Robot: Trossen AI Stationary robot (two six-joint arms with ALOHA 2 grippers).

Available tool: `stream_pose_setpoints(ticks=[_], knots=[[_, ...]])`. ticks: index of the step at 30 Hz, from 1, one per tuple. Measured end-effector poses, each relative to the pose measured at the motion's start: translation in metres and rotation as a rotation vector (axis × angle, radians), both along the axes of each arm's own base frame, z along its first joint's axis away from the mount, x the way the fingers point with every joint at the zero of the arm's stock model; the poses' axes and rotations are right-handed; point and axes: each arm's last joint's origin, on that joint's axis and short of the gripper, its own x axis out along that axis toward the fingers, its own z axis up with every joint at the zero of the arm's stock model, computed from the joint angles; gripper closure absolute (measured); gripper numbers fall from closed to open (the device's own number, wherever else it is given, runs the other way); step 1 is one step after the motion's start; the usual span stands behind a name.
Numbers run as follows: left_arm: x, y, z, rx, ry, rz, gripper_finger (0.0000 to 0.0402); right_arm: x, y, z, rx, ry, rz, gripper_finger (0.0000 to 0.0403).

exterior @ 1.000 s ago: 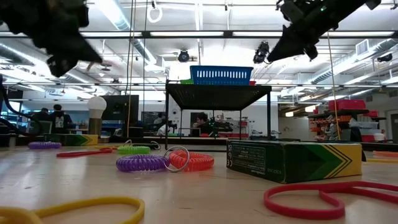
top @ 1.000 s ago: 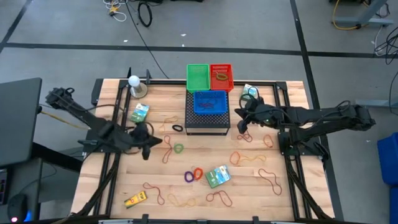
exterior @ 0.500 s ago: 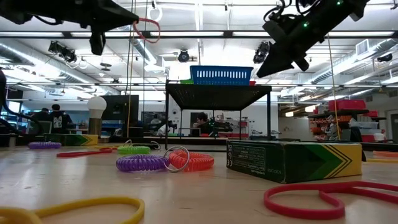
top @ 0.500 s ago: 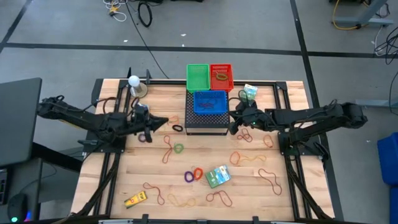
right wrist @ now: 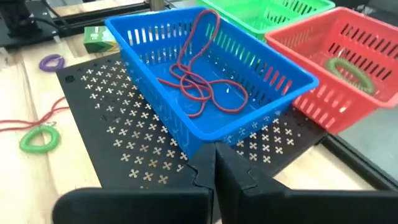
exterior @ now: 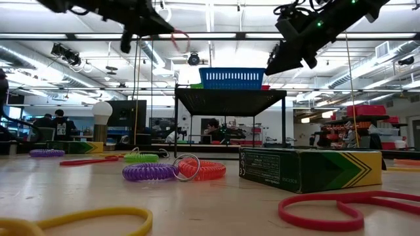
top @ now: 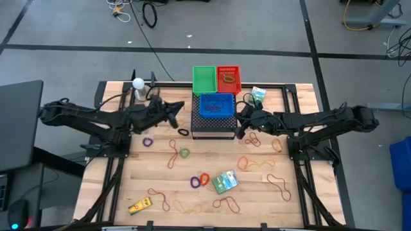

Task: Pick & Place Office Desk Supplies
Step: Put the orange rubber band into the blue bin on the shelf

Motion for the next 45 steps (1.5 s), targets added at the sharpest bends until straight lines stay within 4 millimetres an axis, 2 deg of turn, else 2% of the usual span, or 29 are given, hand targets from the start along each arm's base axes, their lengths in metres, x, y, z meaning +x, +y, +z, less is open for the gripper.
stream_pose_setpoints(ticks=[9,16,24,29,35,38,45], knots=[[0.041,0.024,0.027,0.020,0.039,-0.086,0.0399,0.001,0.000,0.003,0.025,-0.064,-0.041,0.0397],[0.068,0.052,0.021,-0.020,0.126,-0.202,0.0399,0.000,-0.002,0.004,-0.010,-0.071,-0.102,0.0397],[0.095,0.063,0.007,-0.037,0.183,-0.215,0.0399,0.001,0.000,0.004,0.007,-0.074,-0.078,0.0397],[0.100,0.064,0.000,-0.049,0.224,-0.208,0.0399,0.002,0.010,0.003,0.073,-0.079,0.027,0.0397],[0.098,0.066,-0.004,-0.041,0.279,-0.161,0.0399,0.002,0.020,0.003,0.099,-0.091,0.055,0.0397],[0.099,0.066,-0.005,-0.042,0.278,-0.169,0.0399,0.002,0.022,0.003,0.100,-0.091,0.060,0.0397],[0.107,0.067,-0.021,-0.073,0.325,-0.172,0.0398,0.002,0.021,0.003,0.084,-0.088,0.036,0.0390]])
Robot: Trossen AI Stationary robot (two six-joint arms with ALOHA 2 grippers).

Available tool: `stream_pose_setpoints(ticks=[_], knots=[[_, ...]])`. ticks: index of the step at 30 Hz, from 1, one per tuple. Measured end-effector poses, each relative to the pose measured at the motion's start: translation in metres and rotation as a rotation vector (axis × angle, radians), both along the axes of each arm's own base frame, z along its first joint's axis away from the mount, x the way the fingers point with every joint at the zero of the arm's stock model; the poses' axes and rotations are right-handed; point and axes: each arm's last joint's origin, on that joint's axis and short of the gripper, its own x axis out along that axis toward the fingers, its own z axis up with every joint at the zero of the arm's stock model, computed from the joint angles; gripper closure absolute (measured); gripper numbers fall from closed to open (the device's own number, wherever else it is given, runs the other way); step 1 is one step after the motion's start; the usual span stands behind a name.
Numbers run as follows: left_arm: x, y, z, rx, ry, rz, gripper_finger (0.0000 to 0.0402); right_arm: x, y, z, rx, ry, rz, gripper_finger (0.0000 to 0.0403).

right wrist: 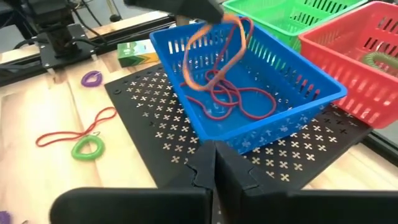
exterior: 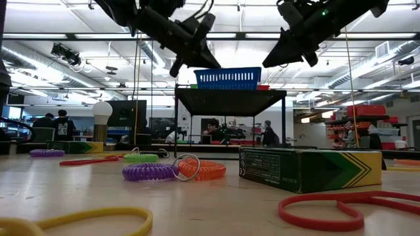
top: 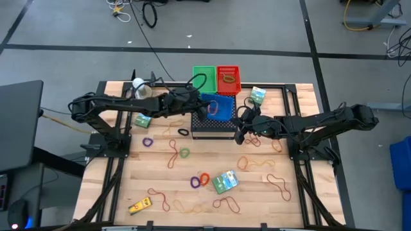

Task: Pick & Place Office Desk Supplies
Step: Put the orange rubber band into the blue bin on the shelf, then adjust the blue bin on the shelf

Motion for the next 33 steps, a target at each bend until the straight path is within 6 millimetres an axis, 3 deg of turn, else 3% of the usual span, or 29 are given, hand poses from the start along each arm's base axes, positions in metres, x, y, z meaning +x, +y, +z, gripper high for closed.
stream_pose_setpoints(ticks=[4,10,20,33], knots=[[0.002,0.001,-0.004,-0.028,0.002,0.011,0.0384,-0.001,0.000,0.002,0.000,-0.011,-0.002,0.0387],[0.002,0.000,-0.003,-0.031,0.001,0.011,0.0332,-0.005,0.000,0.006,0.001,-0.024,-0.002,0.0387],[0.007,0.002,0.025,0.031,0.063,-0.011,0.0271,-0.009,-0.001,0.009,0.001,-0.030,-0.002,0.0387],[0.005,0.002,0.052,0.156,0.207,-0.064,0.0263,-0.009,-0.001,0.009,0.001,-0.029,-0.002,0.0387]])
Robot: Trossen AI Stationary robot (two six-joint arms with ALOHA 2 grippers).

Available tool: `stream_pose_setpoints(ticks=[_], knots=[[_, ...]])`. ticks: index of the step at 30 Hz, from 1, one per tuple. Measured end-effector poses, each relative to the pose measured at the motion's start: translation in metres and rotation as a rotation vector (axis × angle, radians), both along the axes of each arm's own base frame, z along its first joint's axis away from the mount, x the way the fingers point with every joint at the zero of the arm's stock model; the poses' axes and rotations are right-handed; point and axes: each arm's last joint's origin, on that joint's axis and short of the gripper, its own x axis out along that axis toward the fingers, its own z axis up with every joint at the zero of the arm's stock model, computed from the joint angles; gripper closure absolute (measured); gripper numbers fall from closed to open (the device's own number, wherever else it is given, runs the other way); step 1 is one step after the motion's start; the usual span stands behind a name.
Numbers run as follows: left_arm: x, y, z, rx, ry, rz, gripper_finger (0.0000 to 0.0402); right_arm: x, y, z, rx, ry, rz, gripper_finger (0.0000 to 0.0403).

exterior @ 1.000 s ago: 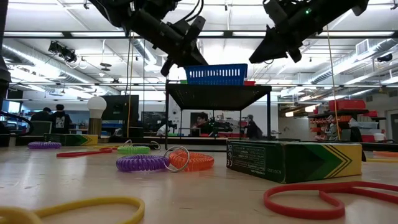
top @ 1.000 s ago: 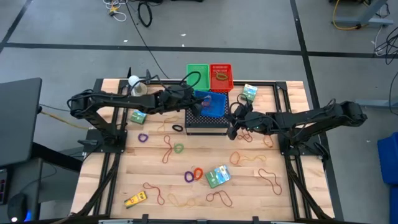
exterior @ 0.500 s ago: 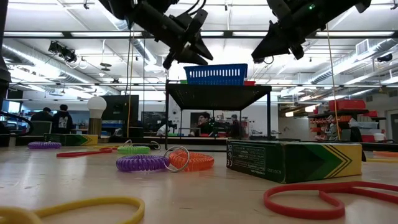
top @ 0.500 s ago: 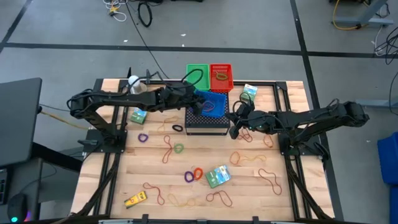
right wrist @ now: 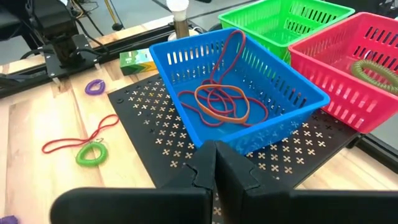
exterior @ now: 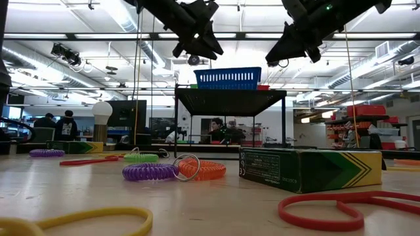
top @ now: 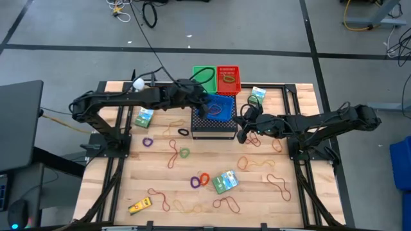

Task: Pick & Place Office Desk Supplies
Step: Adjust the blue bin on the shelf

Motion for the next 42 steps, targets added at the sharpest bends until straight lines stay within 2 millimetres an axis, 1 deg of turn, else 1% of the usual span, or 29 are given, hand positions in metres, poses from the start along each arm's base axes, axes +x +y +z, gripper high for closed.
stream_pose_setpoints(ticks=[3,5,7,10,12,16,19,23,26,28,31,35,42], knots=[[-0.006,-0.002,0.003,-0.005,0.014,-0.008,0.0271,0.000,0.000,0.000,-0.003,0.001,0.002,0.0387],[-0.011,-0.006,0.005,0.001,0.023,-0.017,0.0288,0.000,0.000,0.000,-0.003,0.001,0.002,0.0387],[-0.015,-0.010,0.004,0.013,0.032,-0.035,0.0317,0.000,0.000,0.000,0.002,0.002,0.010,0.0387],[-0.025,-0.015,-0.002,0.026,0.042,-0.054,0.0370,0.000,0.003,0.001,0.005,0.001,0.027,0.0387],[-0.033,-0.019,-0.004,0.038,0.006,-0.063,0.0392,0.001,0.006,0.004,0.011,-0.008,0.054,0.0389],[-0.052,-0.029,-0.008,0.076,-0.129,-0.087,0.0394,0.005,0.009,0.012,0.017,-0.019,0.111,0.0398],[-0.068,-0.035,-0.015,0.087,-0.217,-0.099,0.0395,0.008,0.008,0.013,0.014,-0.022,0.113,0.0398],[-0.088,-0.038,-0.031,0.055,-0.305,-0.062,0.0395,0.013,0.002,0.007,0.044,0.004,0.140,0.0397],[-0.097,-0.038,-0.042,0.018,-0.348,-0.034,0.0394,0.017,0.000,0.000,0.053,0.042,0.166,0.0397],[-0.100,-0.039,-0.049,-0.009,-0.361,-0.027,0.0394,0.019,-0.003,-0.003,0.051,0.061,0.157,0.0397],[-0.101,-0.039,-0.053,-0.032,-0.362,-0.024,0.0394,0.021,-0.010,-0.007,0.071,0.076,0.140,0.0397],[-0.101,-0.039,-0.053,-0.032,-0.367,-0.022,0.0393,0.023,-0.019,-0.013,0.079,0.103,0.109,0.0397],[-0.101,-0.039,-0.054,-0.034,-0.365,-0.022,0.0393,0.022,-0.031,-0.013,0.083,0.092,0.029,0.0397]])
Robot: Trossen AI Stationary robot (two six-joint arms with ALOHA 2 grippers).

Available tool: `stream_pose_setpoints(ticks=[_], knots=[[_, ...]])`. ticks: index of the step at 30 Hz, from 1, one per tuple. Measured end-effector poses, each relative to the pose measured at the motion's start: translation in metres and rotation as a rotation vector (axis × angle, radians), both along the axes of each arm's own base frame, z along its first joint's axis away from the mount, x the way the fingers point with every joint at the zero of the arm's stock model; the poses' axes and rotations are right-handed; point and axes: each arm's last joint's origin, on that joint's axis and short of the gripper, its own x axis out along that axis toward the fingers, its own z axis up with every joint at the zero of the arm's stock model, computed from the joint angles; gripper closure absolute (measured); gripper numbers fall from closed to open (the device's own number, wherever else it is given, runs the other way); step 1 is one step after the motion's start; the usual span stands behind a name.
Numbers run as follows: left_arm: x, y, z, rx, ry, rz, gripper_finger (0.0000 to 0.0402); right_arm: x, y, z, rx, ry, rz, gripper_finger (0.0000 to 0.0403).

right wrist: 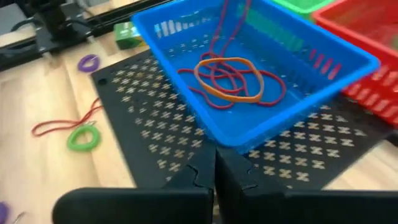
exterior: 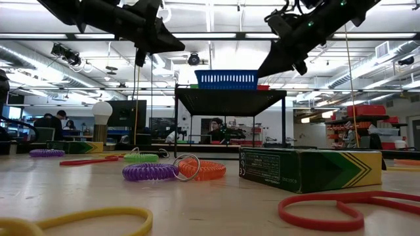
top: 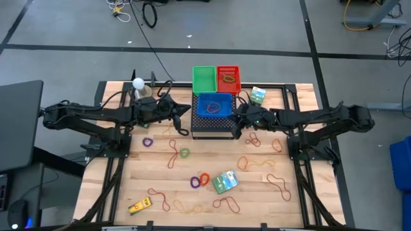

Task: Pick & Place Office Desk Supplies
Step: Adjust the blue bin on the shelf, then put the yellow rubber band into the blue bin on the shelf

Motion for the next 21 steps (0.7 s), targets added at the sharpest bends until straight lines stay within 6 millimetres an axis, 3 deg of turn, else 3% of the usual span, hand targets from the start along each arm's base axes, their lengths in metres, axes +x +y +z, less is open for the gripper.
stream_pose_setpoints(ticks=[10,15,21], knots=[[0.000,0.000,0.000,-0.035,-0.013,0.005,0.0393,-0.001,0.000,0.000,0.012,0.004,-0.003,0.0396],[0.000,0.001,0.000,-0.081,-0.033,0.014,0.0392,-0.011,0.007,0.005,0.055,0.012,-0.003,0.0392],[0.000,0.000,0.000,0.010,0.008,-0.003,0.0394,-0.027,0.017,0.011,0.091,0.045,0.025,0.0392]])
